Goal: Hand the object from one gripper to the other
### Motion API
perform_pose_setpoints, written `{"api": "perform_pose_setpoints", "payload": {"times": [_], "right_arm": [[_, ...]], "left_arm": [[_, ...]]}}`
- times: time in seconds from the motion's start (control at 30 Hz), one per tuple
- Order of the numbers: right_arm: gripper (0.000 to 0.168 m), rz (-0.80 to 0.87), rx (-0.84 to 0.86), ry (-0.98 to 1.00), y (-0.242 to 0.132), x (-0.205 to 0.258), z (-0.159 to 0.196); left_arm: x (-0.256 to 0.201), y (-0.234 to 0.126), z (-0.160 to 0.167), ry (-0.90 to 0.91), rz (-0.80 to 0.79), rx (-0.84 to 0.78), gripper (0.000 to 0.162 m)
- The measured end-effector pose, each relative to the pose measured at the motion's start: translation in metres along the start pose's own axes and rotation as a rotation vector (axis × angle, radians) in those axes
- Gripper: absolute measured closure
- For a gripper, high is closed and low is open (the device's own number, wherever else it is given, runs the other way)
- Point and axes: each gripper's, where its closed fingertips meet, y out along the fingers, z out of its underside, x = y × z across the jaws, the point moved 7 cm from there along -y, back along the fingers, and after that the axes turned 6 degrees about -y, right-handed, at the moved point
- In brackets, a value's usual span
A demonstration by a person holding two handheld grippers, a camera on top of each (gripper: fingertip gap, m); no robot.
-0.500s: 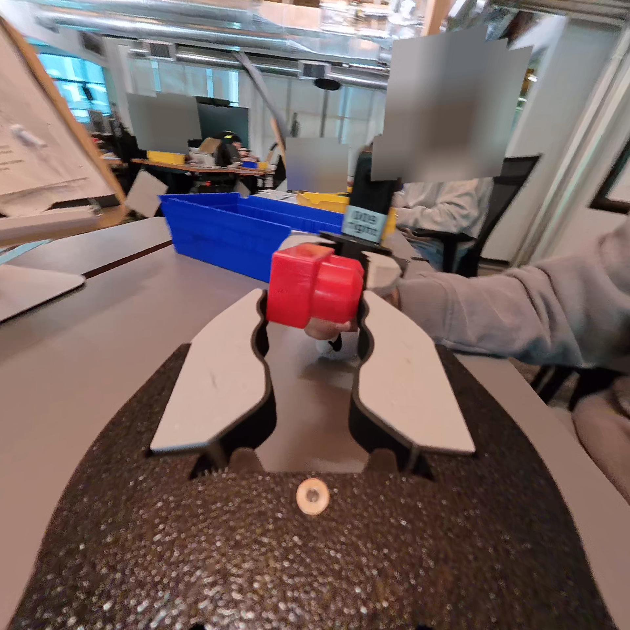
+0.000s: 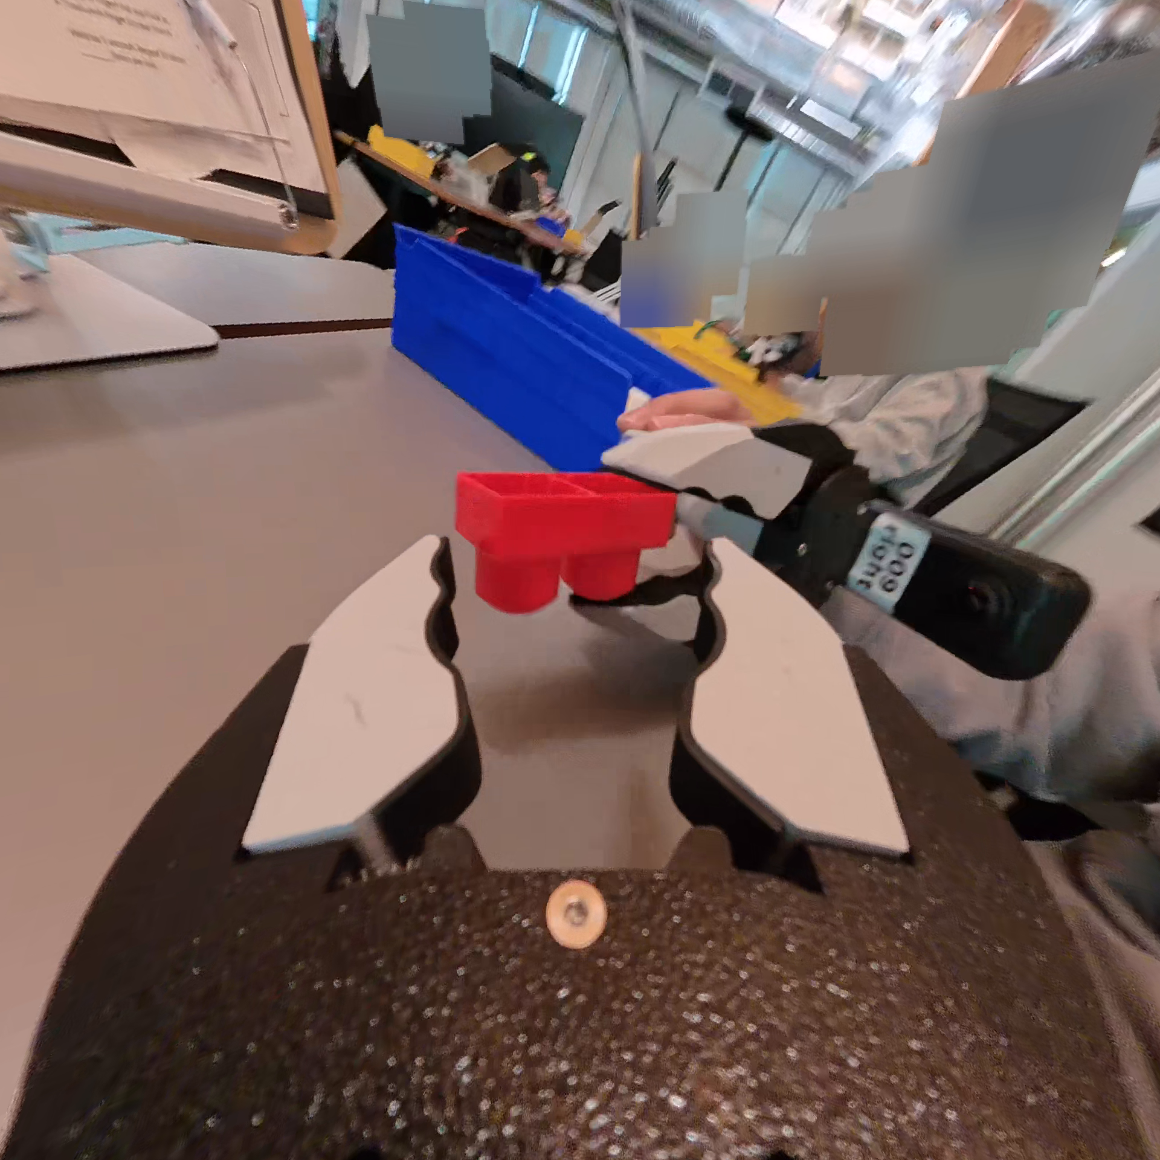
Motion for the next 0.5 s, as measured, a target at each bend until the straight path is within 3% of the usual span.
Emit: {"api": "perform_pose_setpoints", "payload": {"times": [0.07, 0.13, 0.3, 0.37, 0.5], "right_arm": [[0.123, 0.017, 0.056, -0.022, 0.002, -0.001, 0.003], [0.123, -0.009, 0.091, -0.027, 0.006, 0.001, 0.002], [0.123, -0.016, 0.148, -0.112, 0.014, 0.008, -0.005], [0.123, -0.020, 0.148, -0.112, 0.014, 0.008, -0.007], [0.123, -0.044, 0.088, 0.006, 0.012, 0.008, -0.007]], "left_arm": [[-0.002, 0.004, 0.002, 0.124, -0.124, 0.052, 0.077], [-0.006, 0.010, 0.002, 0.228, -0.241, 0.041, 0.078], [-0.008, 0.021, 0.005, 0.261, -0.406, 0.042, 0.084], [-0.004, 0.020, 0.008, 0.254, -0.431, 0.056, 0.094], [-0.003, 0.019, 0.008, 0.236, -0.376, 0.056, 0.094]]}}
